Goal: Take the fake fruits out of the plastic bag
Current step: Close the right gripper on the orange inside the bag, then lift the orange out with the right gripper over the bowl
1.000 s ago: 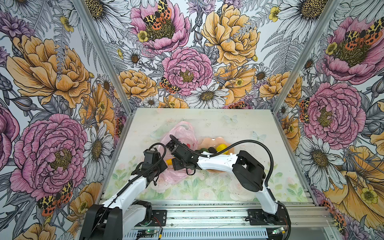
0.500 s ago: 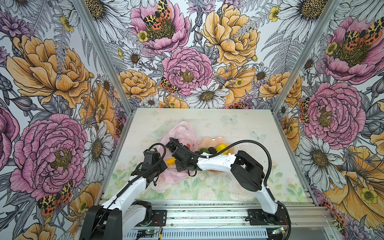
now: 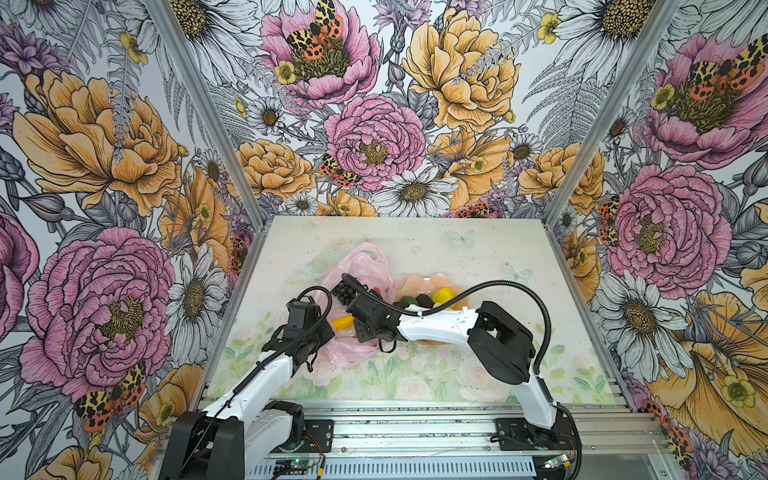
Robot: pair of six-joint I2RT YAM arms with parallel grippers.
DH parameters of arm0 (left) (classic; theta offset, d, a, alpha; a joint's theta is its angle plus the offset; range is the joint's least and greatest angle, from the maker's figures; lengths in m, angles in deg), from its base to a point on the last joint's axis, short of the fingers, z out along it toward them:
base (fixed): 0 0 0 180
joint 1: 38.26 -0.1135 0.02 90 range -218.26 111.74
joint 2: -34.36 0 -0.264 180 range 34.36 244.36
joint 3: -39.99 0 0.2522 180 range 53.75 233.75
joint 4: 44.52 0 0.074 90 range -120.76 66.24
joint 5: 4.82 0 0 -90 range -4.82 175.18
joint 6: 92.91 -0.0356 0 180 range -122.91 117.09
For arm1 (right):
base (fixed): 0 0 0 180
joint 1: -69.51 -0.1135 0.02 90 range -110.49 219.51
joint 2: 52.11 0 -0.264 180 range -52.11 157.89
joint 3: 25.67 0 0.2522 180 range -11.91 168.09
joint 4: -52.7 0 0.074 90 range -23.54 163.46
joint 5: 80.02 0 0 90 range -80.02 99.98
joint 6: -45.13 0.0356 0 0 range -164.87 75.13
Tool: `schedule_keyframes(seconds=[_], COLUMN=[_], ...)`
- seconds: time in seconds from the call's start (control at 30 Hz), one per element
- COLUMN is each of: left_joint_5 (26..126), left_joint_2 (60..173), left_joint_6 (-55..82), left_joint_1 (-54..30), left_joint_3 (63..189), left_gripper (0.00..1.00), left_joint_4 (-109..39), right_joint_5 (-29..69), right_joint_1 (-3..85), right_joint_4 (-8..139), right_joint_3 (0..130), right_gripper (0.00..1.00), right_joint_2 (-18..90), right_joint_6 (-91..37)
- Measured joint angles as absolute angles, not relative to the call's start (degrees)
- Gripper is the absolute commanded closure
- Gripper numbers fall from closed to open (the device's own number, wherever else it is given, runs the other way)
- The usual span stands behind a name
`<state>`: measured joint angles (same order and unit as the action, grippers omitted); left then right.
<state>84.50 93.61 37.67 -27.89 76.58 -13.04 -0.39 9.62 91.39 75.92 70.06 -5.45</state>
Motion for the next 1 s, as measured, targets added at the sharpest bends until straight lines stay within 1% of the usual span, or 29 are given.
schedule_keyframes(seconds=[0.53, 0.83, 1.0], left_joint_5=[82.8, 82.4, 82.8], left_joint_2=[94.3, 96.0, 96.0], left_joint_6=[37.2, 33.8, 31.5], left_joint_1=[-29.1, -29.1, -29.1], left_joint_3=[77.1, 80.5, 80.8], left_gripper=[1.0, 1.0, 1.0], left_joint_4=[-13.2, -13.4, -14.3], right_joint_5=[6.5, 8.5, 8.9], right_joint_1=[14.7, 18.3, 21.3], right_joint_4=[83.7, 81.1, 80.5], right_joint_3=[67.4, 60.0, 54.0], right_gripper=[0.54, 0.54, 0.54], right_joint_2=[57.0, 49.6, 42.6], right_joint_6=[-3.9, -2.0, -0.9])
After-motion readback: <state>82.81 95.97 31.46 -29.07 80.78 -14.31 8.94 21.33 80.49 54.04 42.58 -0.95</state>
